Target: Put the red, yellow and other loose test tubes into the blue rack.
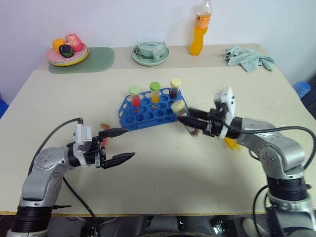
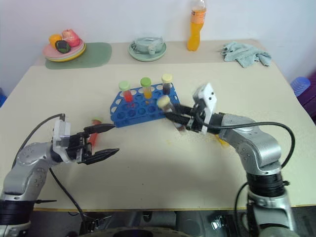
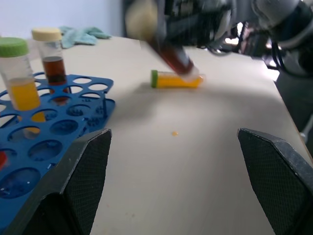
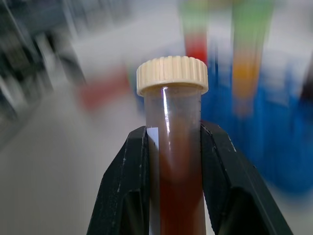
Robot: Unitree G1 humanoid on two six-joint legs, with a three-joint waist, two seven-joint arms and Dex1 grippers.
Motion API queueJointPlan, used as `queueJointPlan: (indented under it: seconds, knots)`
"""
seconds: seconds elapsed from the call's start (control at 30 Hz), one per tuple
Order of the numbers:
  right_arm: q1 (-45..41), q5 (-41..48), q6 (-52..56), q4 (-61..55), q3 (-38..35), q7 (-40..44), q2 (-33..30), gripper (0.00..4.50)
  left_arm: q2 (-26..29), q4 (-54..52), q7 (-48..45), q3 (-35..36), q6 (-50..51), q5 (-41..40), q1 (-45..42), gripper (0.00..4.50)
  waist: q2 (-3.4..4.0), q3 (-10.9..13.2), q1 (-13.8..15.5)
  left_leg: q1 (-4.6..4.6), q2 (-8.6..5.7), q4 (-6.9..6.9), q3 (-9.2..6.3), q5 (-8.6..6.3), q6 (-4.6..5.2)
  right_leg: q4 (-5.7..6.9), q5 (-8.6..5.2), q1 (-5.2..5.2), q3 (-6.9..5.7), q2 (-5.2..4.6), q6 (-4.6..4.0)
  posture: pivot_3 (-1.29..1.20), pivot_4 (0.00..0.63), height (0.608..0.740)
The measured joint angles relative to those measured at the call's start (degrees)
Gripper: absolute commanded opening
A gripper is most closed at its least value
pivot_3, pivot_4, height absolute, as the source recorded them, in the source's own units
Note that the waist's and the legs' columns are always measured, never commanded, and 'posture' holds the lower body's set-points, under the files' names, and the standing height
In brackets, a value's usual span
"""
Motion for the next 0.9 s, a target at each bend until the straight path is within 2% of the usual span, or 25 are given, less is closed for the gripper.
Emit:
queueJointPlan:
  seconds: [0.33, 0.5, 0.67, 0.9]
  knots:
    - [-4.5, -17.4, -38.2, 25.8, 4.1, -4.9, 16.9, 0.79, -3.2, 2.9, 3.0, 2.9, -2.4, -0.1, 0.7, 4.21, 0.03, 0.0, -0.3, 0.70, 0.00, -0.15, 0.00, 0.03, -0.08, 0.04, 0.00, 0.32, 0.02, 0.06, -0.01, 0.00, 0.150, 0.740]
    - [-7.6, -21.2, -53.5, 39.1, 3.9, -6.4, 20.2, 0.79, -4.7, 2.9, 5.4, 3.5, -2.6, -0.2, 0.1, 4.21, 0.03, 0.0, -0.3, 0.76, 0.00, -0.14, 0.00, 0.05, -0.11, 0.10, 0.01, 0.35, 0.02, 0.10, -0.01, 0.00, 0.150, 0.740]
    - [-11.3, -22.8, -63.4, 50.3, 3.1, -7.5, 21.9, 0.79, -5.3, 3.1, 6.6, 3.6, -2.9, -0.1, -0.6, 4.21, 0.03, 0.0, -0.8, 0.83, 0.00, -0.20, -0.03, 0.07, -0.15, 0.26, 0.02, 0.33, 0.02, 0.11, -0.01, 0.00, 0.150, 0.740]
    - [-13.9, -22.9, -69.1, 59.7, 1.6, -7.9, 22.5, 0.79, -5.3, 4.3, 5.4, 4.4, -5.0, -0.1, 1.1, 4.21, 0.04, 0.0, -1.8, 0.88, 0.00, -0.33, -0.04, 0.09, -0.19, 0.29, 0.02, 0.30, 0.05, 0.13, -0.02, 0.00, 0.150, 0.740]
